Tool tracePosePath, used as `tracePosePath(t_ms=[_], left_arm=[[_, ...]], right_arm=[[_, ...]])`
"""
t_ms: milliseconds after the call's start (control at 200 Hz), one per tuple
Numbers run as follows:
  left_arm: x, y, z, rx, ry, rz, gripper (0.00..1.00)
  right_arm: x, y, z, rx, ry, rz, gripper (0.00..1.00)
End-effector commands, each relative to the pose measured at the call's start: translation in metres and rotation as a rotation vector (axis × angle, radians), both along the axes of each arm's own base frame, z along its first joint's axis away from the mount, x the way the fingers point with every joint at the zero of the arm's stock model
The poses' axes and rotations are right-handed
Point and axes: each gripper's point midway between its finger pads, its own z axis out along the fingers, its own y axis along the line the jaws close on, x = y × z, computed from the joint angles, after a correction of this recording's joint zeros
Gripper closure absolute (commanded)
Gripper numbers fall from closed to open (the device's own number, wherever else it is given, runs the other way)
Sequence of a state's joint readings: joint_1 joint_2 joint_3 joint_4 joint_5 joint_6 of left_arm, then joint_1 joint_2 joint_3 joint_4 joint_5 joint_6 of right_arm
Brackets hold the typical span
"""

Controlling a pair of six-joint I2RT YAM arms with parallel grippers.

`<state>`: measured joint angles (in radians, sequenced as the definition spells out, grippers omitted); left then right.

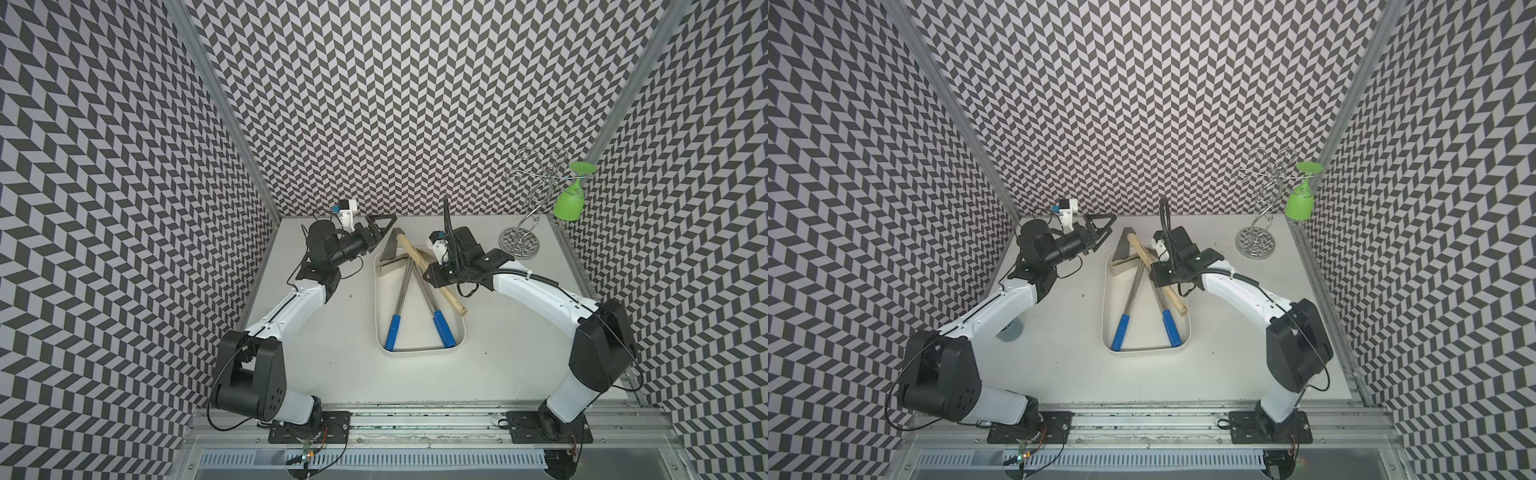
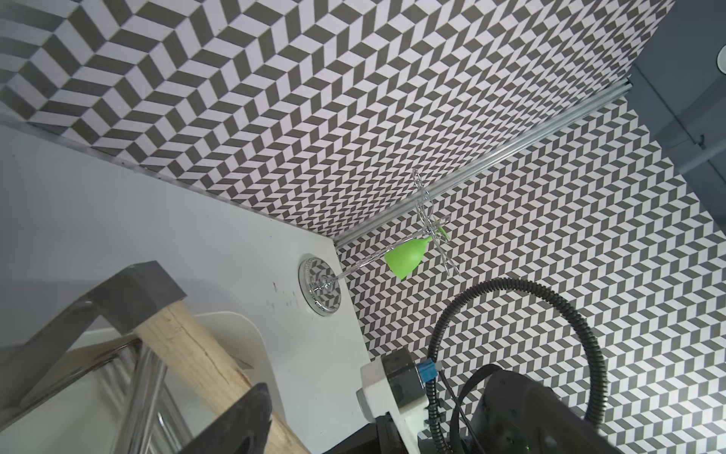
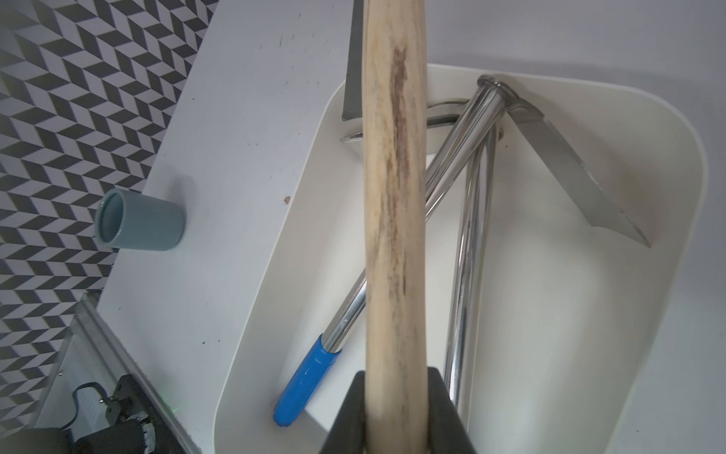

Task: Put the small hoe into the storage box
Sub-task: Place the hoe in the storage box.

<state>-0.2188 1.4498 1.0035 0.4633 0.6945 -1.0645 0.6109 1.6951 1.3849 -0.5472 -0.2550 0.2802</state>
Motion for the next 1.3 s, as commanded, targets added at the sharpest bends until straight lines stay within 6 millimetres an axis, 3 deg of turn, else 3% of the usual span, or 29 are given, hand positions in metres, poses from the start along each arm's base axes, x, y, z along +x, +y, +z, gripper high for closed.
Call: tracePosePath(t_ms=[0, 215, 461, 926, 1051, 1292], left_arm=[[-0.008, 0.008, 0.008, -0.006, -0.037, 0.003, 0.00], [-0.012, 0.015, 0.000, -0.002, -0.017, 0.019, 0.01], [-0.013, 0.018, -0.006, -0.003, -0.004, 0.029, 0.01], [-0.012, 0.020, -0.017, -0.006, 0.024, 0.035, 0.00], [-0.012, 0.020, -0.019, -0.006, 0.029, 0.034, 0.00], [-0.011, 0.019, -0.022, -0.006, 0.037, 0.033, 0.00]], right_arm=[[0.006, 0.023, 0.025, 0.183, -0.012, 0.030, 1.00], [0.007, 0.026, 0.017, 0.301, 0.094, 0.006, 1.00], [-0.006, 0.018, -0.023, 0.301, 0.223, -0.026, 1.00], [-0.023, 0.008, -0.088, 0.128, 0.305, 0.001, 1.00], [-0.020, 0.005, -0.095, 0.096, 0.300, -0.006, 0.85], [-0.012, 0.001, -0.096, 0.052, 0.264, -0.021, 0.67]])
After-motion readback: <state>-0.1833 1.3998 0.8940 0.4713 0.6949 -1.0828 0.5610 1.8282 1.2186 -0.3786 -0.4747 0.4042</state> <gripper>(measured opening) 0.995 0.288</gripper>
